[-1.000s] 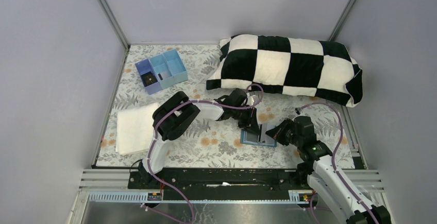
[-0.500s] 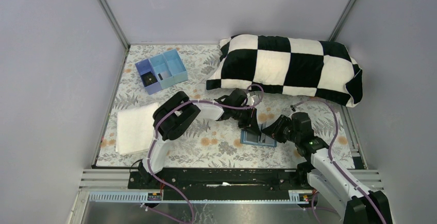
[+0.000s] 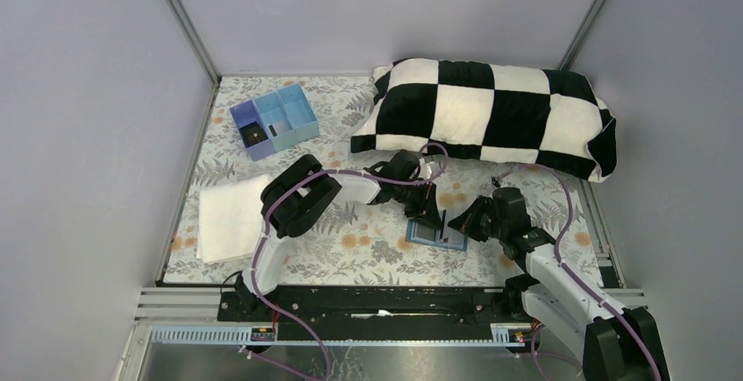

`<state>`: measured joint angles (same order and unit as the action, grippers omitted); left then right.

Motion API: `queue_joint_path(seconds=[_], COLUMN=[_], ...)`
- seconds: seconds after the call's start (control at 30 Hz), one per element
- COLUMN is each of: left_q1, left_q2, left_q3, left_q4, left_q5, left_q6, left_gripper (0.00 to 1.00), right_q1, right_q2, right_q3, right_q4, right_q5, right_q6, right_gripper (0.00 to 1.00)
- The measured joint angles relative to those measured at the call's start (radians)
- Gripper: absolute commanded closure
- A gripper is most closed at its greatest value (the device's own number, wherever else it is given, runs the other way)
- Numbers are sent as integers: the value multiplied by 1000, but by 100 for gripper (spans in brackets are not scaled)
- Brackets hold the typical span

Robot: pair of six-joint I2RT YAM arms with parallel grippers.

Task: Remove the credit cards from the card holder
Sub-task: Remove the credit card from the card holder.

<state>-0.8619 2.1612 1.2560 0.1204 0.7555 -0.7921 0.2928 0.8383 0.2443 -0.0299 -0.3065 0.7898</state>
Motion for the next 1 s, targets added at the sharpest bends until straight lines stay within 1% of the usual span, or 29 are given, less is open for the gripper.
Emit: queue_joint_path(seconds=[0.07, 0.3, 0.5, 0.63, 0.73, 0.83, 0.93, 1.0], left_q1=[2, -3, 17, 70, 125, 182, 209, 220], left_q2=[-7, -67, -160, -270, -388, -512, -598, -620], left_q3=[0, 0, 5, -43, -125, -226, -312, -337], left_q4=[-13, -113, -239, -261, -256, -207, -130, -92], left_q5=[-5, -56, -87, -105, -111, -106, -87, -63], left_q6=[6, 64, 122, 134, 126, 102, 77, 59], left_gripper=[78, 75, 72, 68, 63, 55, 53, 53], right_q1=[0, 1, 1, 1, 1, 1, 2, 2], right_q2=[-2, -53, -88, -71, -60, -37, 24, 69], right_q3=[12, 51, 108, 162, 179, 178, 173, 164], right_q4=[-49, -170, -233, -234, -198, -114, 12, 95], right_q5=[32, 55, 63, 50, -2, -90, -172, -221], right_q6=[-18, -61, -109, -136, -132, -90, -40, -5], right_gripper=[100, 100, 100, 100, 100, 100, 100, 100])
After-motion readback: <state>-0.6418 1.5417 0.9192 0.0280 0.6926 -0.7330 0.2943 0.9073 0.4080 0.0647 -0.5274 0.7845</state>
